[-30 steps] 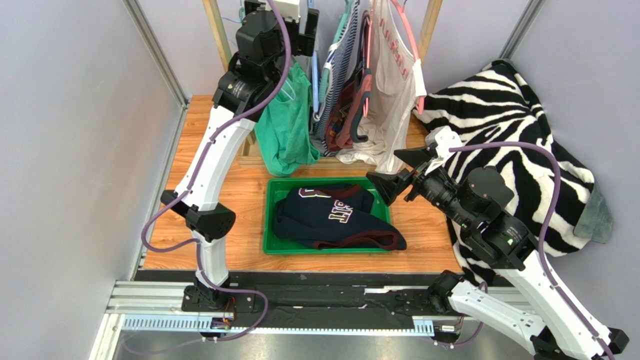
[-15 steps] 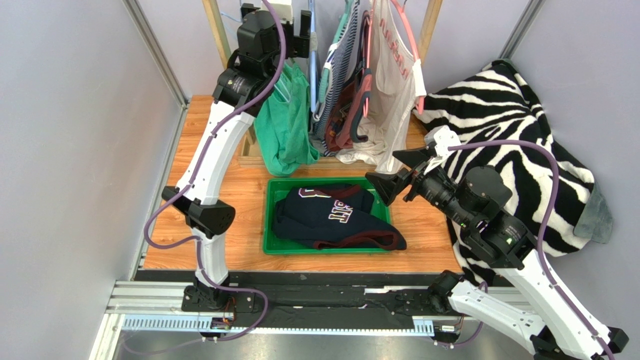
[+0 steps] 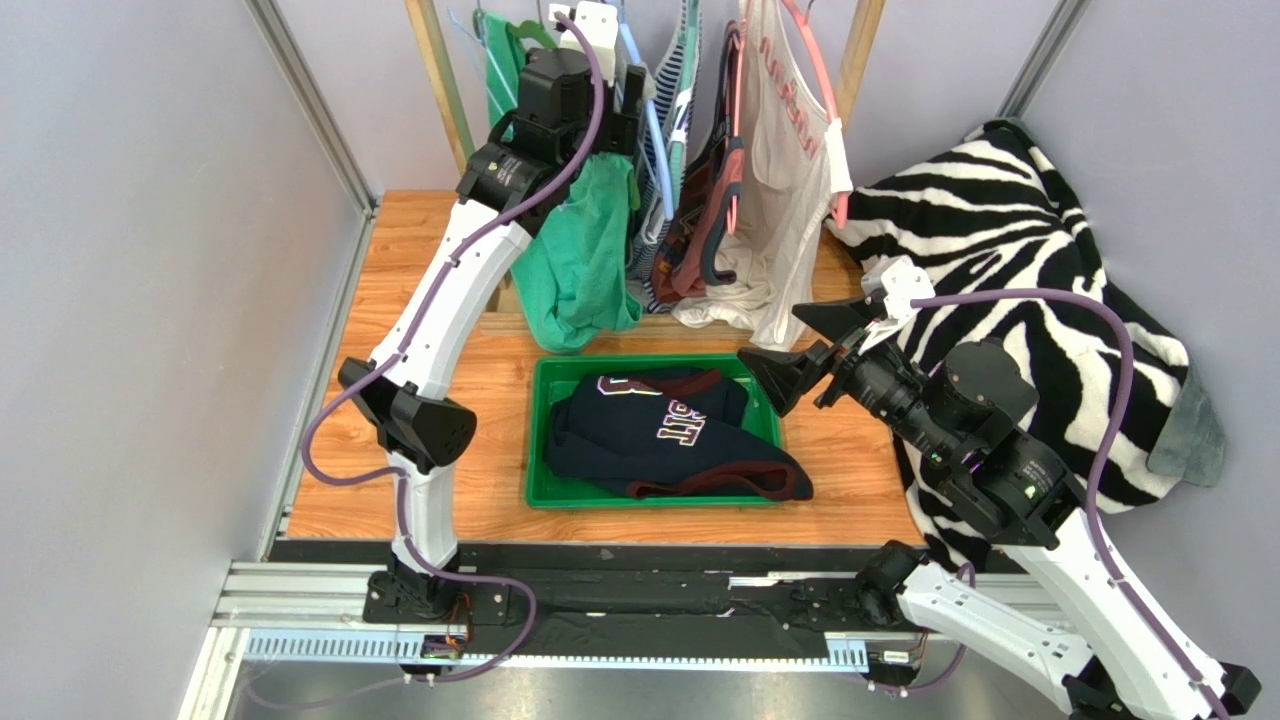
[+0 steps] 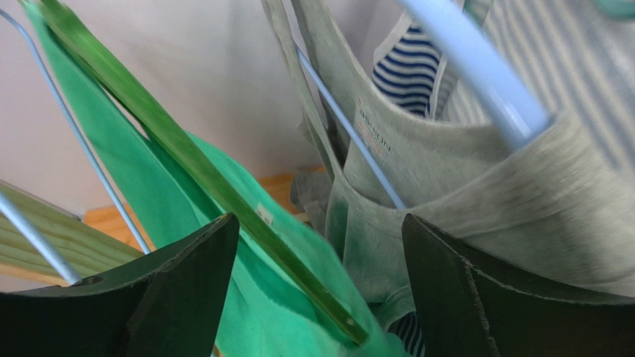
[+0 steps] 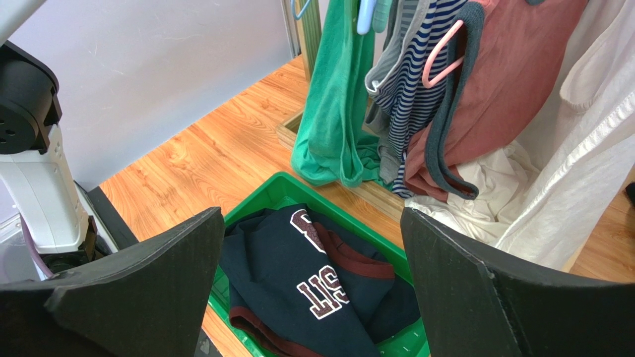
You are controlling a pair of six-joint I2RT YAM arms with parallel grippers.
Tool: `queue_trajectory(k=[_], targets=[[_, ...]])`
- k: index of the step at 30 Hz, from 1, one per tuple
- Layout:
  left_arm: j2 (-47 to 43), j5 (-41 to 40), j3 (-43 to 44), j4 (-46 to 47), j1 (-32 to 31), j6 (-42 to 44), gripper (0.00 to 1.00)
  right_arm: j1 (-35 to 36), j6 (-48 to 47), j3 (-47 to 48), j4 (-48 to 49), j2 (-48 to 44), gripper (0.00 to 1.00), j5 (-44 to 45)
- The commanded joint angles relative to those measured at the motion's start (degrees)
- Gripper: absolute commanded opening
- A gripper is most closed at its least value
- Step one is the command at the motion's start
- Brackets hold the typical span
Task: Remove the tank top from the hanger
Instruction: Pick up the hanger from the clothesline.
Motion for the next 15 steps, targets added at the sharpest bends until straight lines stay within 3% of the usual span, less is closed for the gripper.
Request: queue_trajectory(k=[1, 6, 9, 15], targets=[[-5.58, 1.15, -2.61, -2.2, 0.07, -0.93, 0.84, -0.14, 0.41, -0.16, 0.43, -0.43, 0.94, 0.86], [-9.45, 1.15, -5.95, -3.08, 0.07, -0.23, 0.69, -0.14, 0.67, -0.34, 0.96, -0.26, 0.92, 0.24], [-11.38, 1.06, -7.8, -3.26, 0.07, 0.12, 0.51, -0.14, 0.85, -0.51, 0.96, -0.35, 0.91, 0.07], [-12.27, 0.1, -6.92, -3.08, 0.15, 1.62, 0.28, -0.14, 0.94, -0.43, 0.87, -0.43, 0.81, 0.06]])
